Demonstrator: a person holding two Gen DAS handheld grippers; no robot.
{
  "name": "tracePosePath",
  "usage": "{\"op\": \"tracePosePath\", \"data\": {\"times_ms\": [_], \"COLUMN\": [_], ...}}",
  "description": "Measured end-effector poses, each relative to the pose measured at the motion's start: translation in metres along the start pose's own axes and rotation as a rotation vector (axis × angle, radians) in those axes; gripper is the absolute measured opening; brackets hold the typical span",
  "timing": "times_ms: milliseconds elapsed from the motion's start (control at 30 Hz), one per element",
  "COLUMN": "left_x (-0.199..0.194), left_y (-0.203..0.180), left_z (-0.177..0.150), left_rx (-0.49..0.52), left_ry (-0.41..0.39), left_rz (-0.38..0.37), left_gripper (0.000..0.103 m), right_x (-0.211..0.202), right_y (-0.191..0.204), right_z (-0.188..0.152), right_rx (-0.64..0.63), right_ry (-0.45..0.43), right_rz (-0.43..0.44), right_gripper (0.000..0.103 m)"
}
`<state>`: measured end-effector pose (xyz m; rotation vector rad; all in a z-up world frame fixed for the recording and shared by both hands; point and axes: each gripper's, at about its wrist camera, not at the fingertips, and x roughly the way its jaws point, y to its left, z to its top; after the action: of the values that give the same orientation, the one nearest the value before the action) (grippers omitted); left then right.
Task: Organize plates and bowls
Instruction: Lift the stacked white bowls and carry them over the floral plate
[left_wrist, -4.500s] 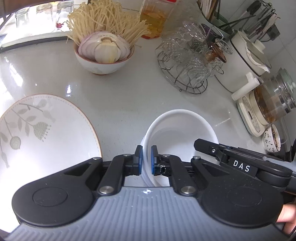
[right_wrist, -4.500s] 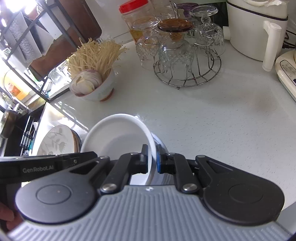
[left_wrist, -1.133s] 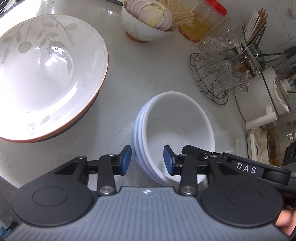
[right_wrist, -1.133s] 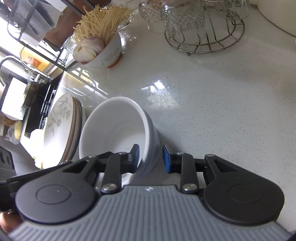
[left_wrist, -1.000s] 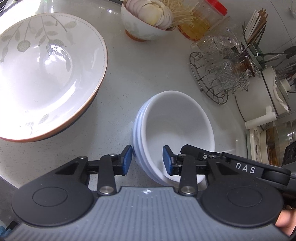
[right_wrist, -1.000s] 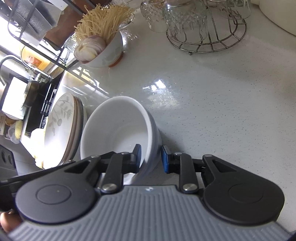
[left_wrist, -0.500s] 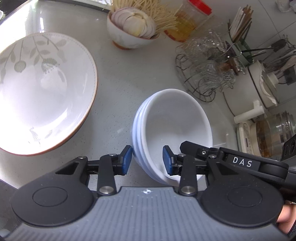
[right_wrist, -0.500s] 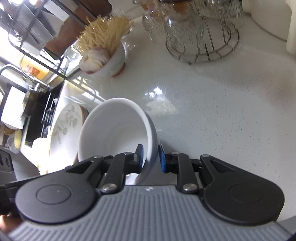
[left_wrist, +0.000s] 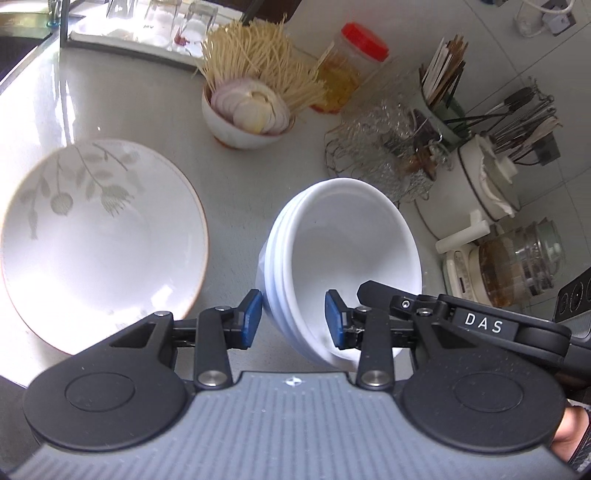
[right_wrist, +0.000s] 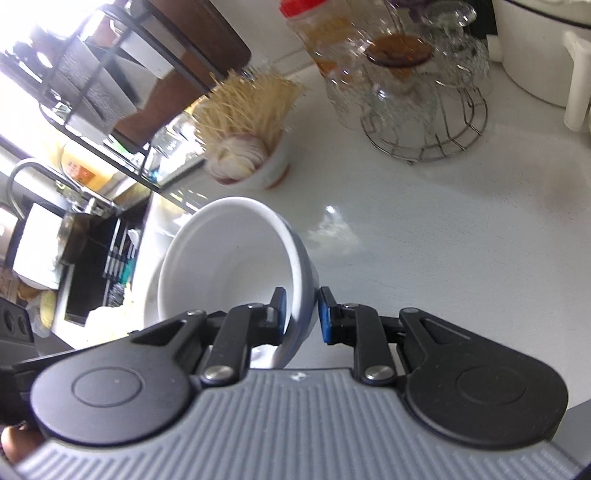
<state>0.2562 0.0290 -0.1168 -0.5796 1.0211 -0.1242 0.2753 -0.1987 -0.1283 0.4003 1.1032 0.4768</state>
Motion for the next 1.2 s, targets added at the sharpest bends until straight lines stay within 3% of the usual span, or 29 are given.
{"op": "tracePosePath", "data": {"times_ms": [300, 667, 1200], "left_x": [-0.03, -0.047, -0.031], "left_y": [0.025, 0.079, 0.135], "left_z": [0.017, 0.029, 0.056], "left_rx": [0.019, 0.011, 0.03], "left_ry": [-0.027, -0.025, 0.022], "left_rz": [-0.012, 0.01, 0.055], "left_gripper": [0.042, 0.043, 0.043], "right_x": [0.005, 0.039, 0.099], "right_y": [0.04, 0.087, 0.118], "right_z": [-0.002, -0.015, -0.023], "right_rx": [-0.01, -0.03, -0.016], "right_ry": [-0.038, -0.023, 0.029], "right_rz": [0.009, 0.007, -0.026], "right_gripper": [0.021, 0.021, 0.022]}}
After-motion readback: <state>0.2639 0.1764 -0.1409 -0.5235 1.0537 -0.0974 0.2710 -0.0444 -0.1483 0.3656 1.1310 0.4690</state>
